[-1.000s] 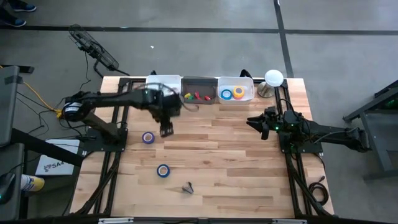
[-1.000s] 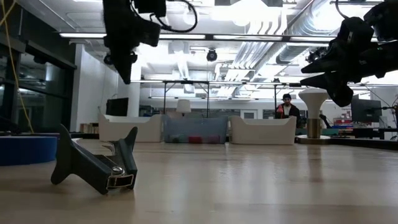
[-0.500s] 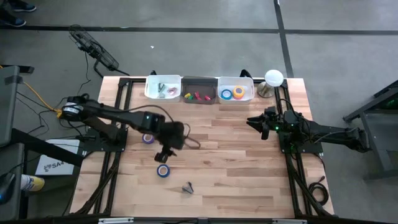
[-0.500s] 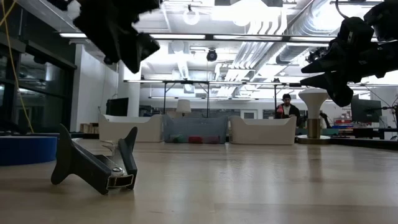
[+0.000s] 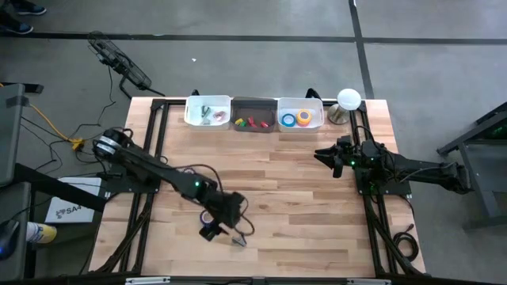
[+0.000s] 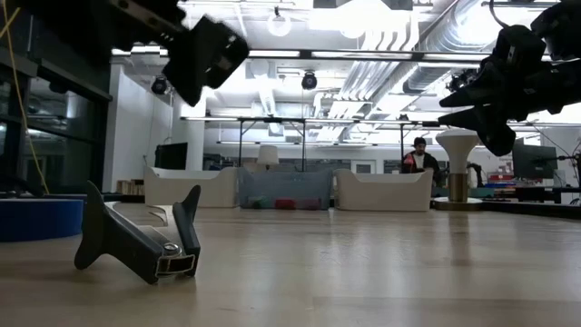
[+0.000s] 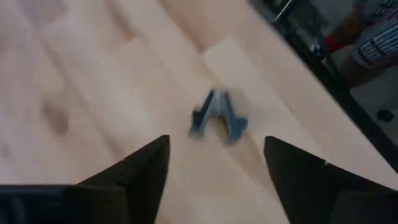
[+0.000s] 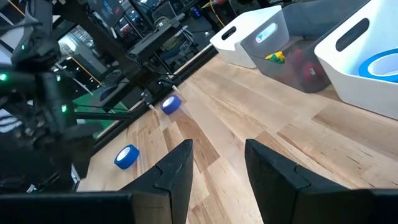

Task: Pick and place Stapler, Stapler remover, tape
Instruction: Put the black staple remover into the left white bin

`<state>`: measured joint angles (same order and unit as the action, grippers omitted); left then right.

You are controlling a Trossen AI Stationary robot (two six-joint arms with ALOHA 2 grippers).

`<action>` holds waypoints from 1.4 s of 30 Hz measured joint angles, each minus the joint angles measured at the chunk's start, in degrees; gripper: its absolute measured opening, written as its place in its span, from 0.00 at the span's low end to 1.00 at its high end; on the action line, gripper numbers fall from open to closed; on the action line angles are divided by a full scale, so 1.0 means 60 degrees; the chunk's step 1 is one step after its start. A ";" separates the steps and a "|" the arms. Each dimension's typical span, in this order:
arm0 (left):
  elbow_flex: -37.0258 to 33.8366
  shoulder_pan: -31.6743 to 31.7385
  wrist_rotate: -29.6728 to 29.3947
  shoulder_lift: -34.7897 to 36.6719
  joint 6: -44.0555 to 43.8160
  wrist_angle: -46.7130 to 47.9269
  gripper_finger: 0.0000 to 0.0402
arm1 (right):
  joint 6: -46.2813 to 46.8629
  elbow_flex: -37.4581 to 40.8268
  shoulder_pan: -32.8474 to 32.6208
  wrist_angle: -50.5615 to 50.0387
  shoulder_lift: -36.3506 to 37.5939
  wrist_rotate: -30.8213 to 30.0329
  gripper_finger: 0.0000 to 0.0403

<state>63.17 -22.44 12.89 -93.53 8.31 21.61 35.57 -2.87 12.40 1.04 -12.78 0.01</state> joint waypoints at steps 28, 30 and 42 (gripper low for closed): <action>0.0422 -0.0885 -0.0605 -0.1778 0.3075 -0.1200 0.81 | 0.0000 0.0000 -0.0003 -0.0006 -0.0058 -0.0002 0.34; 0.0419 -0.0885 -0.0599 -0.1778 0.3075 -0.1094 0.81 | 0.0000 0.0000 -0.0003 -0.0005 -0.0058 0.0000 0.34; 0.0419 -0.0761 -0.0716 -0.1875 0.3073 -0.1121 0.81 | 0.0000 0.0000 0.0000 0.0000 -0.0060 0.0000 0.34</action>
<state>65.69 -27.00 8.60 -104.78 26.75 14.88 35.57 -2.87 12.40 1.04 -13.14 0.01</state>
